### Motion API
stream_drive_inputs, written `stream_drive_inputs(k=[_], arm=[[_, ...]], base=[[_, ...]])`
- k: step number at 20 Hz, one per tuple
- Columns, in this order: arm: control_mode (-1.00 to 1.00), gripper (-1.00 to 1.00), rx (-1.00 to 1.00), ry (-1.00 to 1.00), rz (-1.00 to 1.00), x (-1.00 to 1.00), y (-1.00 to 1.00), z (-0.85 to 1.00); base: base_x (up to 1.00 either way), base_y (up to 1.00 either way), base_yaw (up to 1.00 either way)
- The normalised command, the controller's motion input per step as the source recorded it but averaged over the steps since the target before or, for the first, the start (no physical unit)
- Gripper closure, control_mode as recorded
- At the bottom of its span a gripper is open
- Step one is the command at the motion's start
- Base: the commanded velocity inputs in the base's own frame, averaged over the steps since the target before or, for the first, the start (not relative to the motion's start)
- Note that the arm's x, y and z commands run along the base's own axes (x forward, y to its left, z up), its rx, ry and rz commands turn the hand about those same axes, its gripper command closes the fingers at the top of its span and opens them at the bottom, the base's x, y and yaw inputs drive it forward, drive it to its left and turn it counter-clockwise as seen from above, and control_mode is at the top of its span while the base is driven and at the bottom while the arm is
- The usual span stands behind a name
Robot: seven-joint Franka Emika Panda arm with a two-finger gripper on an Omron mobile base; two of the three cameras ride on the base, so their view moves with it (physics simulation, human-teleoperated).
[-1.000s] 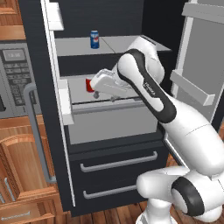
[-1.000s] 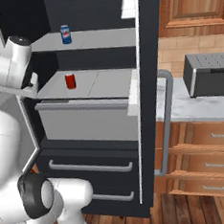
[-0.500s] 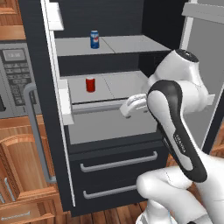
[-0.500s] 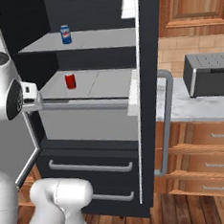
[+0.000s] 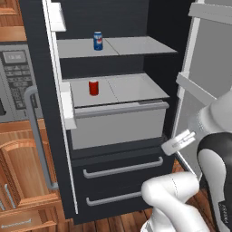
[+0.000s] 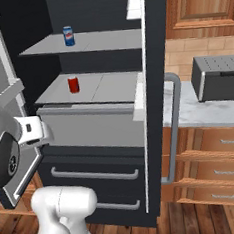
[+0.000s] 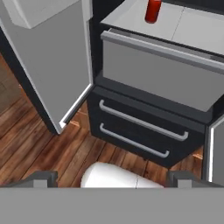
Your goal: Open the fridge, grab two sodas, and place both sodas inside the bowl with ice on the dining counter.
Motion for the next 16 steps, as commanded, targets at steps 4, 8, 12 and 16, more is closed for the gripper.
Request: stream_drive_inputs(k=[4, 8, 12, 16], arm=[[-1.0, -1.0, 0.0, -0.03, 0.0, -0.12, -0.01, -0.06], [-1.0, -1.0, 0.0, 0.01, 0.0, 0.01, 0.0, 0.0], [-1.0, -1.0, 0.0, 0.01, -0.01, 0.09, 0.0, 0.0], [1.0, -1.0, 0.0, 0.01, -0.03, 0.17, 0.0, 0.0]], base=[[0.0, 0.0, 0.0], [0.0, 0.0, 0.0], [0.0, 0.0, 0.0], [0.67, 0.02, -0.07]])
